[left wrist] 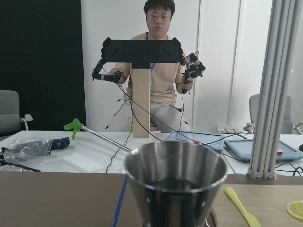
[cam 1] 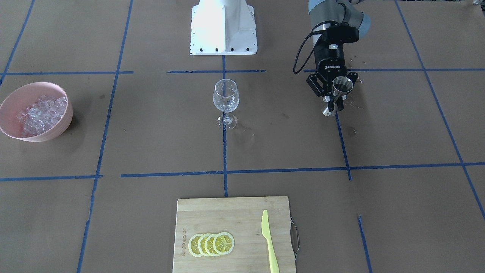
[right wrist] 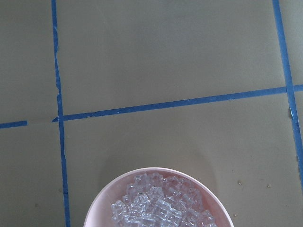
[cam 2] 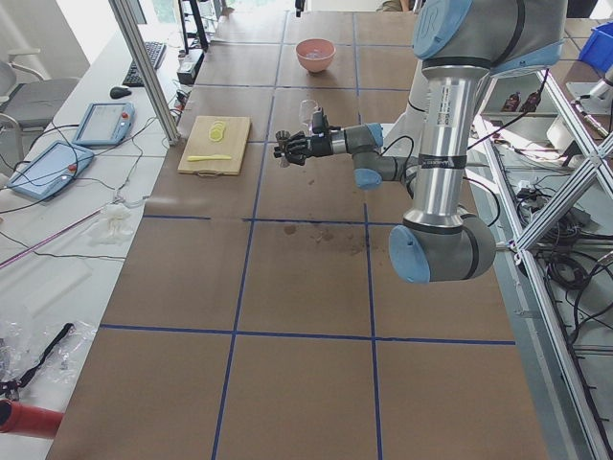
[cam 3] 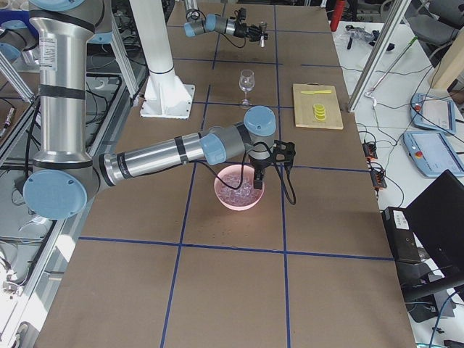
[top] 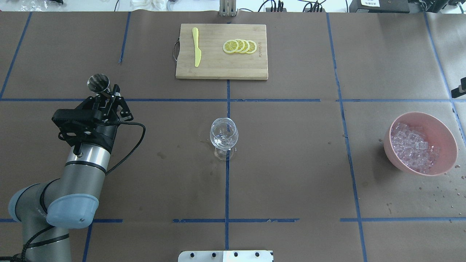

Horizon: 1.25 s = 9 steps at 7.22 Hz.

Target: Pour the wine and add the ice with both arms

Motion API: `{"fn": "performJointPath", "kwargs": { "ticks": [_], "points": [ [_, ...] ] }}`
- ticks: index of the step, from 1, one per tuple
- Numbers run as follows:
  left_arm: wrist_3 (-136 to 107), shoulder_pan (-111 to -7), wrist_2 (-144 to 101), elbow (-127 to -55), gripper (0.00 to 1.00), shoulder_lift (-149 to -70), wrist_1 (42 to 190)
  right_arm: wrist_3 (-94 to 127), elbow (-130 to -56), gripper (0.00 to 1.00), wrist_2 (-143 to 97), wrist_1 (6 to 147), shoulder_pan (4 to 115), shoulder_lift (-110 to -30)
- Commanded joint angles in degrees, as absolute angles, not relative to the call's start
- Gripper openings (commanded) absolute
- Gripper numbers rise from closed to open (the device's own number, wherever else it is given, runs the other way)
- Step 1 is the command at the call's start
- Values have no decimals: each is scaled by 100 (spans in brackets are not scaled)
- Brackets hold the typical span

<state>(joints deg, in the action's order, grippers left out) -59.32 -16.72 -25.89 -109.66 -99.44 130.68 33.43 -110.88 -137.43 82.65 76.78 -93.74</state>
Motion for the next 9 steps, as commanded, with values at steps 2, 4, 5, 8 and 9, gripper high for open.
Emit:
{"fn": "performJointPath", "kwargs": {
  "ticks": [2, 4, 5, 8, 9],
  "points": [
    [-4828, -1652, -2619, -11039, 0, -10318, 13078, 3917, -11355, 100, -13195, 7966, 7200, -9482],
    [-4790, -1652, -3099, -11065, 0, -10397, 13078, 4488, -11355, 100, -12956, 6929, 6875, -9983],
    [-4790, -1652, -3172, -11118, 0, -10606, 13069, 4509, -11355, 100, -12929, 6839, 6760, -10184],
    [-4050, -1591, -3173, -11101, 0, -10775, 13043, 4965, -11338, 100, -12667, 6346, 6365, -10520],
    [-3669, -1573, -3173, -11092, 0, -10793, 13043, 5131, -11338, 100, -12595, 6337, 6268, -10529]
  ]
}}
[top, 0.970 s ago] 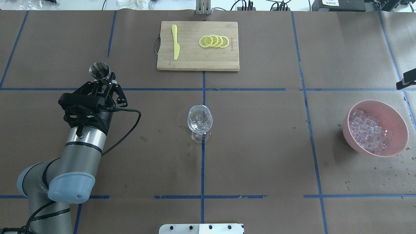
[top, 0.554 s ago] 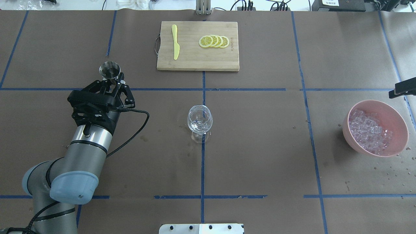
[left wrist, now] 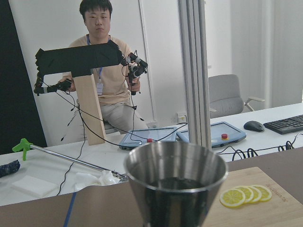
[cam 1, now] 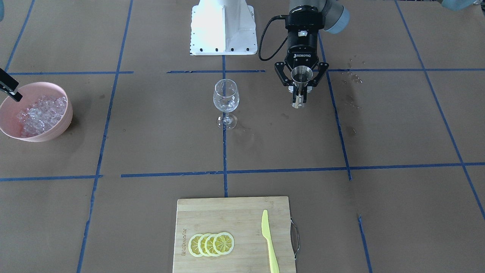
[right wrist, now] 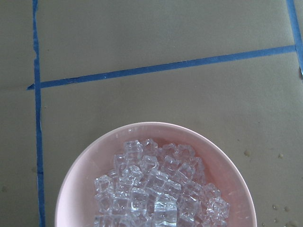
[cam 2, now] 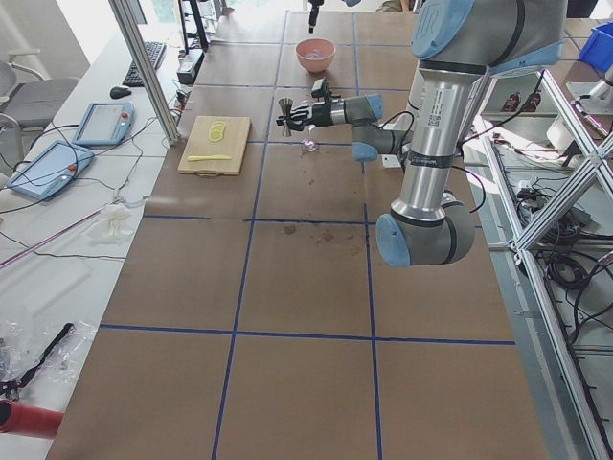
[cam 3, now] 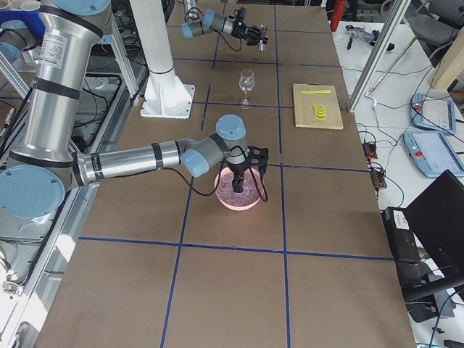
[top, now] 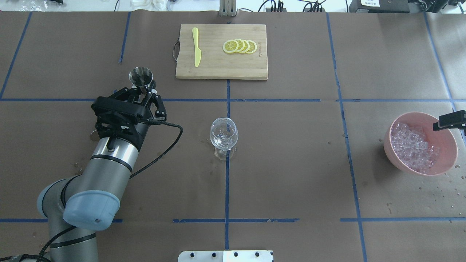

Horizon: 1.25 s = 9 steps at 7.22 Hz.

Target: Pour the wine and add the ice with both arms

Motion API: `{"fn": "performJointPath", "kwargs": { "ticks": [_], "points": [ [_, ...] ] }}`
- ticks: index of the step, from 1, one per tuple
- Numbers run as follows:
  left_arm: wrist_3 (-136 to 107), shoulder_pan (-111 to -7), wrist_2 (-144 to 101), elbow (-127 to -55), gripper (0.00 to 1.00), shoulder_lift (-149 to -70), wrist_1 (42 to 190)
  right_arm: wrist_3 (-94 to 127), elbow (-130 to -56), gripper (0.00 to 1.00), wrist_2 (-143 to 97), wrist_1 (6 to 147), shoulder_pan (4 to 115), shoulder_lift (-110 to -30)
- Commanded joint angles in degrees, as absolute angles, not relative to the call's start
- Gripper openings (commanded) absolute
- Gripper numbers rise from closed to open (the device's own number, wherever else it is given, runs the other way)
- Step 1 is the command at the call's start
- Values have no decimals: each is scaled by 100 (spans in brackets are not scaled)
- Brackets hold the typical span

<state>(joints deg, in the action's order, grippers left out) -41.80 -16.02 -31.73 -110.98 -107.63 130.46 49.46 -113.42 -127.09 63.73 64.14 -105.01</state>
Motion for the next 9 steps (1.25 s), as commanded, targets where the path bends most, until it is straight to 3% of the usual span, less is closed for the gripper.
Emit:
{"fn": "performJointPath", "kwargs": {
  "ticks": [1, 4, 9],
  "points": [
    [-3326, -1460, -3173, -11066, 0, -10915, 13017, 5150, -11338, 100, -12569, 6337, 6223, -10529],
    [-2762, -968, -3129, -10742, 0, -11485, 12973, 5264, -11338, 100, -12533, 6320, 6126, -10538],
    [-426, -879, -2805, -10495, 0, -11732, 12894, 5388, -11320, 100, -12542, 6126, 6100, -10512]
  ]
}}
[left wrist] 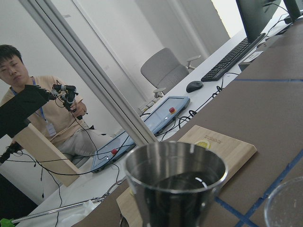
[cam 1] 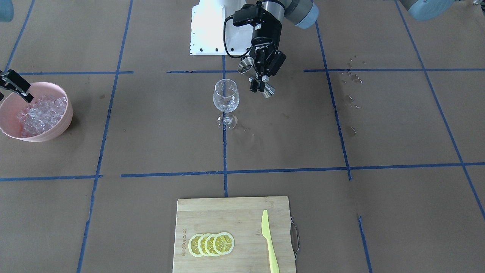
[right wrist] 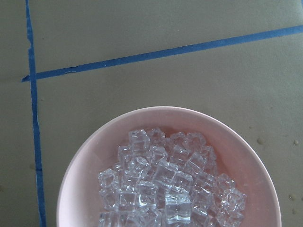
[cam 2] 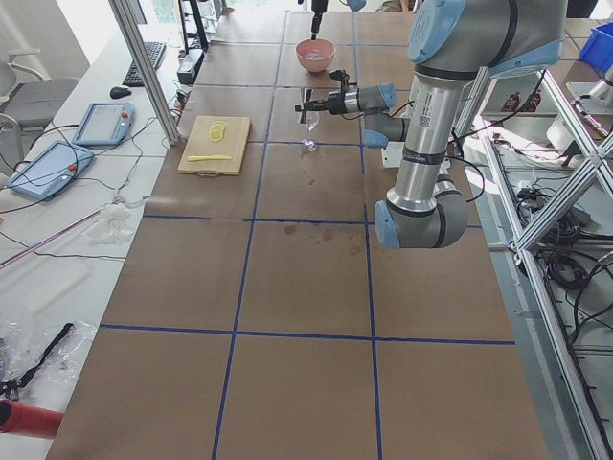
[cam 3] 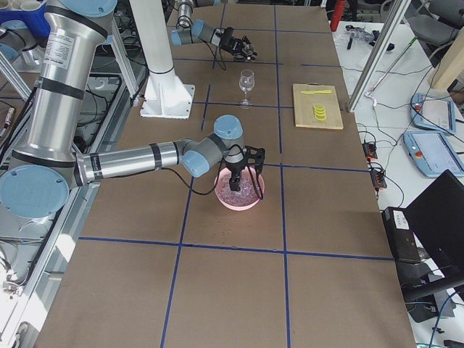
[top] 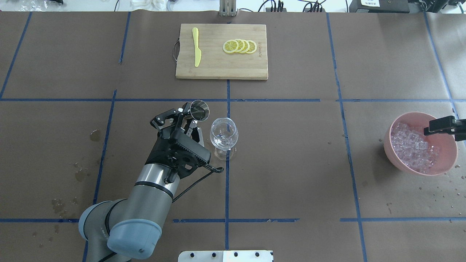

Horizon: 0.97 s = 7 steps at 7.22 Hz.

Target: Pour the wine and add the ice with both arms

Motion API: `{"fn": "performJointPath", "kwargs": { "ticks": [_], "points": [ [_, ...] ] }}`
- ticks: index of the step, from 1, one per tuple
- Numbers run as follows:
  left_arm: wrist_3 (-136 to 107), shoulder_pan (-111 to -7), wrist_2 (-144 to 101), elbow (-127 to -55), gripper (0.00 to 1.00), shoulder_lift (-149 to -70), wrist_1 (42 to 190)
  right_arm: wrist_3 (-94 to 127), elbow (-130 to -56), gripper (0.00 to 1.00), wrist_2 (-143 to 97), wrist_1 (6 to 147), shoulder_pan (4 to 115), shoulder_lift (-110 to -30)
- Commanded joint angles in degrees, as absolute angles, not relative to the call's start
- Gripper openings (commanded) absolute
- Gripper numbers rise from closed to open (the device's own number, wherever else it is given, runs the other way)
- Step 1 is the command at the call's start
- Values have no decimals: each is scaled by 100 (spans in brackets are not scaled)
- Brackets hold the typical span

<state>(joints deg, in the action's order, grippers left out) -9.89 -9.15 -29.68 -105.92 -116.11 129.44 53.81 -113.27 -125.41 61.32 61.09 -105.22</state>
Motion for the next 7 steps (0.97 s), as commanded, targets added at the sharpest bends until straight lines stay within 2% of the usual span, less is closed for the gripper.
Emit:
{"fn": "performJointPath", "kwargs": {
  "ticks": [1, 7],
  "points": [
    [-213, -862, -2804, -10459, 0, -11742, 12841, 5388, -11320, 100, -12542, 6117, 6100, -10503],
    [1763, -861, -2708, -10450, 0, -11883, 12683, 5388, -11285, 100, -12393, 6117, 5951, -10520]
  ]
}}
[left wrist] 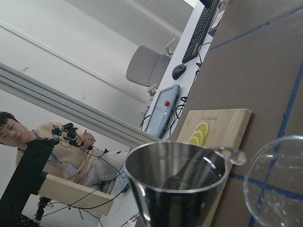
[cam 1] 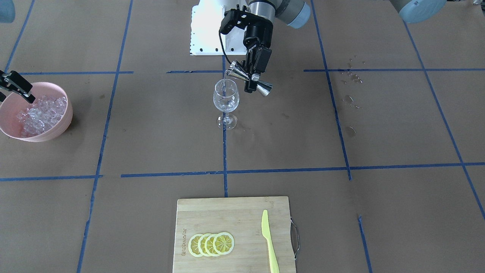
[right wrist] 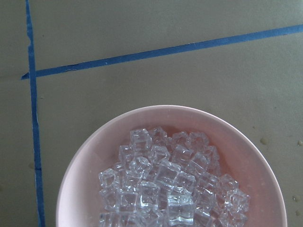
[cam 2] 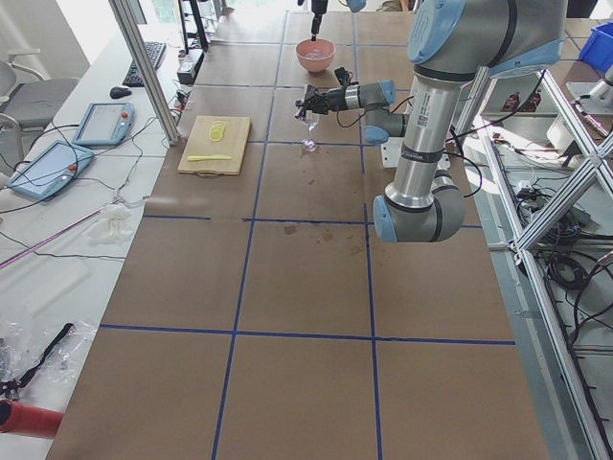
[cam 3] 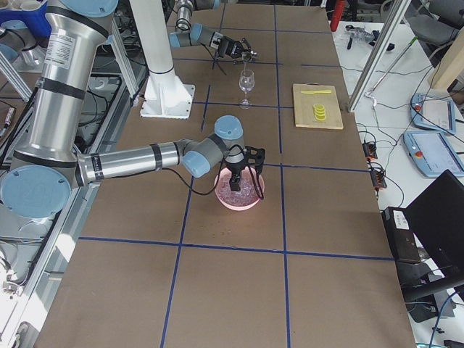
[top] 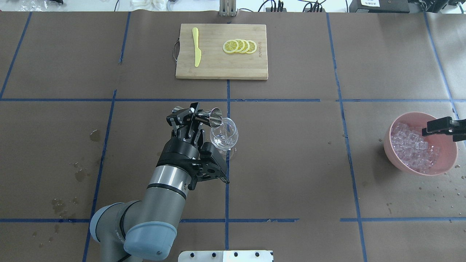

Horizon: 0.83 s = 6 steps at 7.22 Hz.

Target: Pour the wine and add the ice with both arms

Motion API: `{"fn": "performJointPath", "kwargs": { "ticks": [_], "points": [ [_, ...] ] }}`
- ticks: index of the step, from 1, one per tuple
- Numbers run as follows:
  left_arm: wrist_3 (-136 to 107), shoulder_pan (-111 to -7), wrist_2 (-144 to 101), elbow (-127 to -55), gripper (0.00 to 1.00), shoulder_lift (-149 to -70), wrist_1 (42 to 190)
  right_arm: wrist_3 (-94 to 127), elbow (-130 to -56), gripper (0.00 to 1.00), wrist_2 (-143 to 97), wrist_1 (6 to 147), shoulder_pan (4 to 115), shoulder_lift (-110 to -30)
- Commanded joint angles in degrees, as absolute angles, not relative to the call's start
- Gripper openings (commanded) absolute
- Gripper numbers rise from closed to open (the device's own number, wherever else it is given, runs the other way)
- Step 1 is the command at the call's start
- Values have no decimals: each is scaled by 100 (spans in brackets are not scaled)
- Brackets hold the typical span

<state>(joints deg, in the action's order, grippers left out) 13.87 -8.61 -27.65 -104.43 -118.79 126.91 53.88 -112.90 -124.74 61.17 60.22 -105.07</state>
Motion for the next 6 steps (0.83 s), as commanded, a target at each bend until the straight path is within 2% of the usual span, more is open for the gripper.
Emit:
{"fn": "performJointPath", "kwargs": {
  "ticks": [1, 6],
  "points": [
    [2132, -870, -2681, -10468, 0, -11883, 12683, 5388, -11285, 100, -12393, 6117, 5924, -10521],
    [3952, -862, -2146, -10459, 0, -11909, 12656, 5396, -11285, 100, -12410, 6108, 5915, -10521]
  ]
}}
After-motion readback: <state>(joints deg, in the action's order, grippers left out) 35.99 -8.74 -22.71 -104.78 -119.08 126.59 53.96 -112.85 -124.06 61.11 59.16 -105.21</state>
